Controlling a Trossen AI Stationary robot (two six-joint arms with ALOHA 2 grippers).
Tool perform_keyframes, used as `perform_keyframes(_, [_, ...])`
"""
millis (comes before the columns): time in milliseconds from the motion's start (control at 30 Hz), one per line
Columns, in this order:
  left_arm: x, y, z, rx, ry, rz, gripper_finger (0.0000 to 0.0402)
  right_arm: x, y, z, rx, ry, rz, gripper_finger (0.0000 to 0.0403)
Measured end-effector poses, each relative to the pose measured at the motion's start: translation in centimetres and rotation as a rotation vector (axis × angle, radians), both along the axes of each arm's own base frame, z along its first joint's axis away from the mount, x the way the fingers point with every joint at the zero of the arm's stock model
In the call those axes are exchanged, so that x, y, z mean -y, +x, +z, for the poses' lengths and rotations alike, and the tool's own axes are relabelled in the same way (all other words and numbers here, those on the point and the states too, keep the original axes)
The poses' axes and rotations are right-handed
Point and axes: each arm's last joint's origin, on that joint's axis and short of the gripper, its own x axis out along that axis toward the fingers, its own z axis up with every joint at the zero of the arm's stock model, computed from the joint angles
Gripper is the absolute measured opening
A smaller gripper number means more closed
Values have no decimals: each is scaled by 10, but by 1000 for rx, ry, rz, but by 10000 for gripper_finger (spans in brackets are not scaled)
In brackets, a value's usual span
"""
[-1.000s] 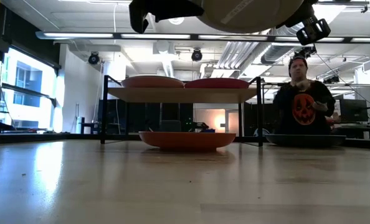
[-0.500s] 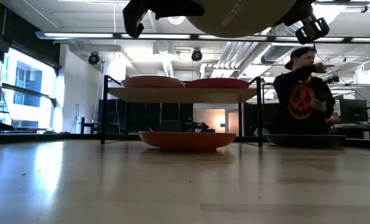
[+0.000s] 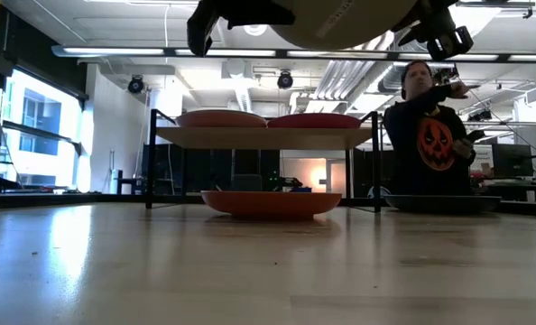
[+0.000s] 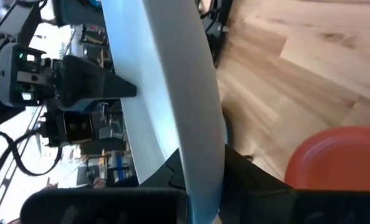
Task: Place and stack plates onto a shelf
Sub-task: Stack the white plate on top of the light blue plate
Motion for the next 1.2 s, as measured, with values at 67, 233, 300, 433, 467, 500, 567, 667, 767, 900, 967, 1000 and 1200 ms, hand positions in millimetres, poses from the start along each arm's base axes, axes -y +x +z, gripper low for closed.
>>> perform_keyframes(67, [-1,0,1,5,4,16,28,3,-8,5,25,-25,-31,155])
perform_keyframes(233, [-3,-1,1,-1,35,100,31,5,-37,19,71,-88,-120,167])
perform_keyframes(300, [-4,-2,2,5,45,130,30,4,-51,21,59,-111,-158,167])
perform_keyframes(433, [-6,-3,1,-5,64,175,29,-2,-77,23,17,-137,-211,168])
perform_keyframes(467, [-8,-3,1,-7,69,190,30,-3,-82,23,13,-143,-225,168])
perform_keyframes(500, [-9,-3,0,-12,76,210,31,-5,-87,24,4,-144,-245,168])
perform_keyframes(567, [-14,-4,-2,-31,85,263,32,-6,-93,25,9,-155,-268,168])
perform_keyframes(667, [-25,-9,-2,-60,79,348,32,-7,-98,27,23,-168,-302,168])
perform_keyframes(767, [-36,-19,4,-71,39,412,31,-7,-100,27,24,-190,-313,168])
perform_keyframes(900, [-49,-35,19,-40,-21,475,33,-6,-98,26,17,-205,-305,168])
perform_keyframes(967, [-55,-44,29,-6,-27,505,33,-6,-98,25,14,-206,-304,168])
perform_keyframes(1000, [-58,-48,34,10,-25,521,33,-6,-97,25,11,-207,-304,168])
perform_keyframes(1200, [-75,-71,59,96,-22,592,32,-5,-94,24,-1,-229,-291,168])
